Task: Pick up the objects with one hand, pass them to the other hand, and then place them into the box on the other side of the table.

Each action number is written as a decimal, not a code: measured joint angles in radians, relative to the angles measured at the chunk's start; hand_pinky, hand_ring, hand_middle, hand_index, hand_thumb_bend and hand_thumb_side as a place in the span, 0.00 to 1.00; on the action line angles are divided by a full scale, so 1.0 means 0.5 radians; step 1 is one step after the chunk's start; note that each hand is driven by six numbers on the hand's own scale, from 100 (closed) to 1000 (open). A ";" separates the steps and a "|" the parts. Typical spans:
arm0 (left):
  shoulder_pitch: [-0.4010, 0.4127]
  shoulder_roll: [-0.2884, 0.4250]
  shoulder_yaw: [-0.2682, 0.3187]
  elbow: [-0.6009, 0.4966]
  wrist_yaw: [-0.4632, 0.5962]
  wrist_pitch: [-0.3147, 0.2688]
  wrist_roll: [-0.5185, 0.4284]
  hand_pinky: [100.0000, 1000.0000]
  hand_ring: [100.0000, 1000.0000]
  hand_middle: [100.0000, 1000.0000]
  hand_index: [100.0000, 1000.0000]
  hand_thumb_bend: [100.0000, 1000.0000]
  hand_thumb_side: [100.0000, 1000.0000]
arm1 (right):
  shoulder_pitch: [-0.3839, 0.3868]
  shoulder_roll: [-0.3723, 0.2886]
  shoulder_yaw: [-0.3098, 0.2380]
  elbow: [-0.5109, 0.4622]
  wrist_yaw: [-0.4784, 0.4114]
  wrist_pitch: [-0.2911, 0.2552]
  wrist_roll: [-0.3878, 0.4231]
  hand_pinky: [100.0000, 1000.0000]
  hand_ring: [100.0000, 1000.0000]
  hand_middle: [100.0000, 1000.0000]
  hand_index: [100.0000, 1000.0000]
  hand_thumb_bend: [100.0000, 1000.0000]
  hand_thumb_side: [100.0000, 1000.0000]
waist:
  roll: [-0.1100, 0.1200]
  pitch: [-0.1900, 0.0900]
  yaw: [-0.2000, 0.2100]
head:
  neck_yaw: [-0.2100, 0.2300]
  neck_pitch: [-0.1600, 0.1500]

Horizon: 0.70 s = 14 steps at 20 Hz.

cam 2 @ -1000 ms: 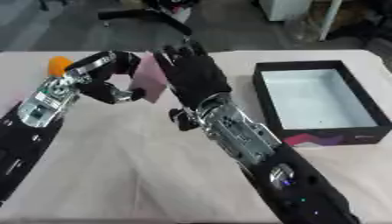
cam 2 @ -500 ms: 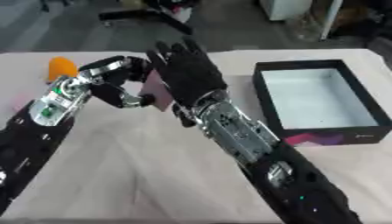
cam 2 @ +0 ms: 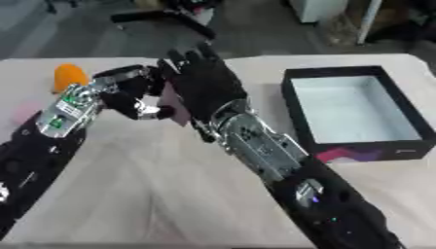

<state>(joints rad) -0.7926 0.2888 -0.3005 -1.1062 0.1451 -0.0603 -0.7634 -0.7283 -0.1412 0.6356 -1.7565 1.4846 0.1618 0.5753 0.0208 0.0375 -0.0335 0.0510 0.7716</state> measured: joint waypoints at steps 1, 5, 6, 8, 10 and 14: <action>-0.001 0.000 0.000 0.000 0.011 0.011 -0.006 0.67 0.41 0.32 0.38 0.31 0.10 | -0.002 -0.002 0.001 0.000 -0.005 -0.003 0.006 1.00 0.88 0.95 0.97 0.22 0.00 | 0.000 0.000 0.000 | 0.000 0.000; -0.003 0.000 0.000 0.000 0.043 0.050 -0.022 0.68 0.41 0.32 0.38 0.31 0.10 | -0.005 -0.012 0.012 0.013 -0.019 -0.008 0.042 1.00 0.86 0.92 0.92 0.18 0.00 | 0.000 0.000 0.002 | 0.000 0.000; -0.003 0.000 -0.001 -0.001 0.049 0.057 -0.023 0.68 0.41 0.32 0.38 0.31 0.10 | -0.005 -0.012 0.012 0.013 -0.023 -0.007 0.052 1.00 0.85 0.90 0.89 0.16 0.00 | -0.001 0.000 0.003 | 0.001 0.000; -0.003 0.000 -0.001 -0.005 0.060 0.067 -0.027 0.68 0.41 0.32 0.38 0.31 0.10 | -0.006 -0.012 0.012 0.018 -0.032 -0.001 0.073 1.00 0.84 0.86 0.87 0.15 0.00 | -0.002 0.000 0.004 | 0.001 0.000; -0.003 0.001 -0.005 -0.007 0.061 0.073 -0.031 0.69 0.41 0.33 0.38 0.31 0.10 | -0.009 -0.012 0.012 0.023 -0.047 0.005 0.095 1.00 0.83 0.82 0.83 0.15 0.00 | -0.003 0.000 0.005 | 0.001 0.000; -0.003 0.001 -0.014 -0.009 0.061 0.083 -0.042 0.69 0.41 0.33 0.39 0.31 0.10 | -0.022 -0.012 0.012 0.024 -0.078 0.020 0.140 1.00 0.81 0.76 0.64 0.07 0.00 | -0.003 0.000 0.005 | 0.001 0.000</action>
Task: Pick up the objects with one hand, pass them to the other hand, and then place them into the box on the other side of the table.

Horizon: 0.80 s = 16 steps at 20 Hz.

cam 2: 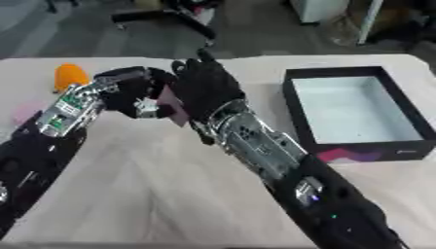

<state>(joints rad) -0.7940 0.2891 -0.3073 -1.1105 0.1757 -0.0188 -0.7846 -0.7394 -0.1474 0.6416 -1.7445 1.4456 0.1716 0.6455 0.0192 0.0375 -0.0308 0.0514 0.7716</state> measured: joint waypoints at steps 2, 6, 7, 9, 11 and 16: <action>0.000 0.000 -0.002 -0.001 -0.001 0.002 -0.007 0.69 0.42 0.33 0.39 0.31 0.10 | 0.000 0.000 0.000 0.000 -0.015 0.009 0.012 1.00 0.80 0.75 0.53 0.01 0.00 | 0.000 0.000 0.000 | 0.000 0.000; 0.000 0.001 -0.004 -0.002 -0.010 0.001 -0.012 0.69 0.43 0.35 0.41 0.32 0.11 | 0.000 0.000 0.000 -0.001 -0.021 0.033 -0.007 1.00 0.77 0.72 0.37 0.00 0.00 | -0.001 0.000 0.000 | 0.001 0.000; 0.000 0.001 -0.003 -0.004 -0.013 -0.002 -0.014 0.70 0.44 0.36 0.42 0.32 0.11 | 0.000 -0.001 0.000 -0.001 -0.021 0.040 -0.025 1.00 0.77 0.72 0.36 0.00 0.00 | -0.002 0.000 0.000 | 0.001 0.000; 0.000 0.003 0.003 -0.008 -0.018 -0.009 -0.020 0.70 0.45 0.40 0.46 0.34 0.14 | 0.001 -0.002 0.000 -0.001 -0.016 0.049 -0.067 1.00 0.76 0.72 0.32 0.00 0.00 | -0.002 0.000 -0.001 | 0.001 0.000; -0.004 0.011 0.008 -0.008 -0.019 -0.021 -0.032 0.71 0.47 0.42 0.49 0.39 0.21 | 0.002 -0.002 0.002 0.000 -0.013 0.054 -0.101 1.00 0.76 0.72 0.30 0.00 0.00 | -0.002 0.000 -0.001 | 0.001 0.000; -0.015 0.019 0.028 0.001 -0.027 -0.061 -0.075 0.73 0.51 0.49 0.57 0.65 0.41 | 0.002 -0.002 0.013 0.000 -0.012 0.048 -0.156 1.00 0.75 0.72 0.28 0.00 0.00 | -0.001 0.000 -0.007 | 0.000 0.000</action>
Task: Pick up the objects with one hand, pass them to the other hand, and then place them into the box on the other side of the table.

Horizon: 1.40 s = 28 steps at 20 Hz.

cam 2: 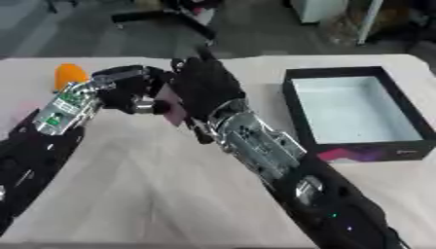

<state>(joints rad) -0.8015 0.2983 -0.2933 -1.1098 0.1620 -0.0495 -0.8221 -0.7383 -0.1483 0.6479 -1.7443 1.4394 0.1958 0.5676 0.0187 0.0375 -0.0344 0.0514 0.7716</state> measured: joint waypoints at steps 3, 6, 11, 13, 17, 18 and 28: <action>-0.002 0.001 0.028 0.001 -0.025 -0.055 -0.041 0.79 0.64 0.64 0.73 0.91 0.46 | -0.001 0.000 0.001 0.000 0.001 -0.009 -0.014 1.00 0.76 0.72 0.27 0.00 0.00 | 0.000 0.000 -0.001 | -0.006 0.000; -0.010 0.015 0.049 0.003 -0.084 -0.167 -0.111 0.80 0.66 0.66 0.75 0.93 0.46 | -0.004 0.001 0.002 0.000 0.001 -0.015 -0.018 1.00 0.76 0.72 0.27 0.00 0.00 | 0.000 0.000 -0.004 | -0.023 0.000; -0.016 0.017 0.061 0.030 -0.151 -0.291 -0.149 0.98 0.94 0.98 1.00 1.00 0.47 | -0.004 0.001 0.006 0.000 0.001 -0.020 -0.014 1.00 0.76 0.72 0.27 0.02 0.00 | -0.001 0.000 -0.005 | -0.034 0.000; -0.034 0.021 0.039 0.024 -0.173 -0.318 -0.150 0.99 0.96 1.00 1.00 1.00 0.49 | -0.006 -0.003 -0.002 0.006 0.018 -0.022 -0.009 1.00 0.76 0.72 0.27 0.03 0.00 | 0.003 -0.005 -0.007 | -0.050 0.000; -0.071 0.139 -0.033 -0.089 -0.269 -0.369 -0.118 0.98 0.95 1.00 1.00 1.00 0.51 | -0.021 -0.020 -0.036 0.005 0.057 -0.026 -0.003 1.00 0.76 0.72 0.27 0.03 0.00 | 0.005 -0.007 -0.018 | -0.071 0.000; -0.068 0.172 -0.030 -0.120 -0.296 -0.382 -0.105 0.97 0.93 0.99 1.00 1.00 0.53 | -0.021 -0.023 -0.045 0.004 0.065 -0.023 -0.001 1.00 0.76 0.72 0.27 0.03 0.00 | 0.000 -0.007 -0.019 | -0.072 0.000; 0.094 0.281 0.380 -0.346 -0.554 -0.502 0.019 0.88 0.82 0.86 0.96 1.00 0.62 | 0.155 -0.227 -0.253 0.153 0.155 0.172 -0.099 1.00 0.75 0.71 0.27 0.01 0.00 | -0.009 -0.008 -0.022 | -0.109 -0.002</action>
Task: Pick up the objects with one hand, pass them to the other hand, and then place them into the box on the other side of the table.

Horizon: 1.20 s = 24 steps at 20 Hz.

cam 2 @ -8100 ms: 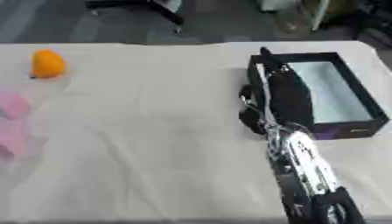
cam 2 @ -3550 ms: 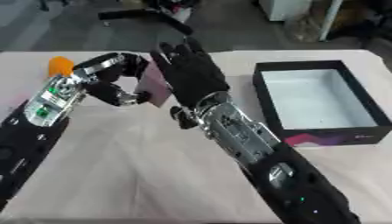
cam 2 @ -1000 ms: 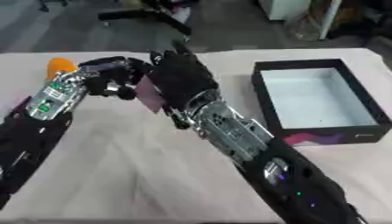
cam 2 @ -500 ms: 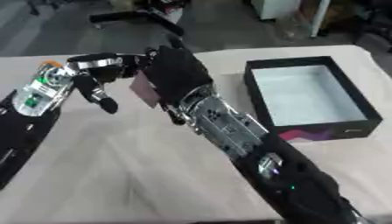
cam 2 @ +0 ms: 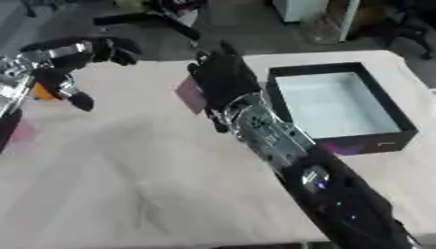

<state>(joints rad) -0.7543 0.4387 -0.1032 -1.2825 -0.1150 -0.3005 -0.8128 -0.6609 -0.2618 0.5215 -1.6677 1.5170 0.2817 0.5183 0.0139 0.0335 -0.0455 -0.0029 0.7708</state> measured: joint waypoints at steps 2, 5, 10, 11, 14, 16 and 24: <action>0.057 0.001 0.096 -0.066 -0.024 -0.004 0.035 0.87 0.81 0.84 0.95 1.00 0.64 | 0.043 -0.048 -0.084 0.068 0.049 0.059 -0.047 1.00 0.75 0.71 0.27 0.00 0.00 | -0.004 0.001 -0.009 | -0.003 -0.006; 0.177 0.025 0.241 -0.175 -0.033 0.023 0.103 0.86 0.79 0.82 0.94 1.00 0.63 | 0.093 -0.122 -0.223 0.194 0.135 0.149 -0.090 0.92 0.74 0.71 0.40 0.00 0.00 | 0.004 0.001 -0.033 | -0.001 -0.017; 0.414 0.080 0.433 -0.333 -0.027 0.106 0.260 0.86 0.78 0.81 0.93 1.00 0.62 | 0.124 -0.218 -0.493 0.455 0.299 0.314 -0.028 1.00 0.81 0.85 1.00 0.36 0.51 | 0.011 0.001 -0.030 | -0.007 -0.035; 0.447 0.093 0.455 -0.354 -0.028 0.118 0.294 0.86 0.78 0.81 0.93 1.00 0.62 | 0.123 -0.224 -0.548 0.509 0.332 0.349 -0.001 1.00 0.81 0.85 1.00 0.36 0.51 | 0.011 0.004 -0.025 | -0.013 -0.036; 0.510 0.135 0.489 -0.375 -0.056 0.149 0.391 0.86 0.78 0.81 0.93 1.00 0.60 | 0.095 -0.230 -0.707 0.660 0.428 0.445 0.033 0.99 0.81 0.85 1.00 0.44 0.67 | 0.011 0.007 -0.013 | -0.027 -0.048; 0.536 0.168 0.499 -0.363 -0.100 0.161 0.448 0.86 0.78 0.81 0.93 1.00 0.61 | 0.088 -0.229 -0.799 0.722 0.476 0.508 0.015 0.97 0.81 0.85 1.00 0.47 0.65 | 0.011 0.010 -0.004 | -0.038 -0.053; 0.592 0.384 0.530 -0.130 -0.327 0.153 0.582 0.85 0.77 0.76 0.90 0.94 0.48 | 0.095 -0.200 -0.800 0.559 0.582 0.744 -0.183 0.62 0.78 0.83 1.00 0.14 0.21 | 0.016 0.011 -0.009 | 0.022 -0.059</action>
<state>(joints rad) -0.4583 0.6307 0.1620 -1.3477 -0.2785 -0.2241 -0.5217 -0.6135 -0.3617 0.1214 -1.3882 1.8080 0.6538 0.4266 0.0217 0.0389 -0.0502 0.0083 0.7413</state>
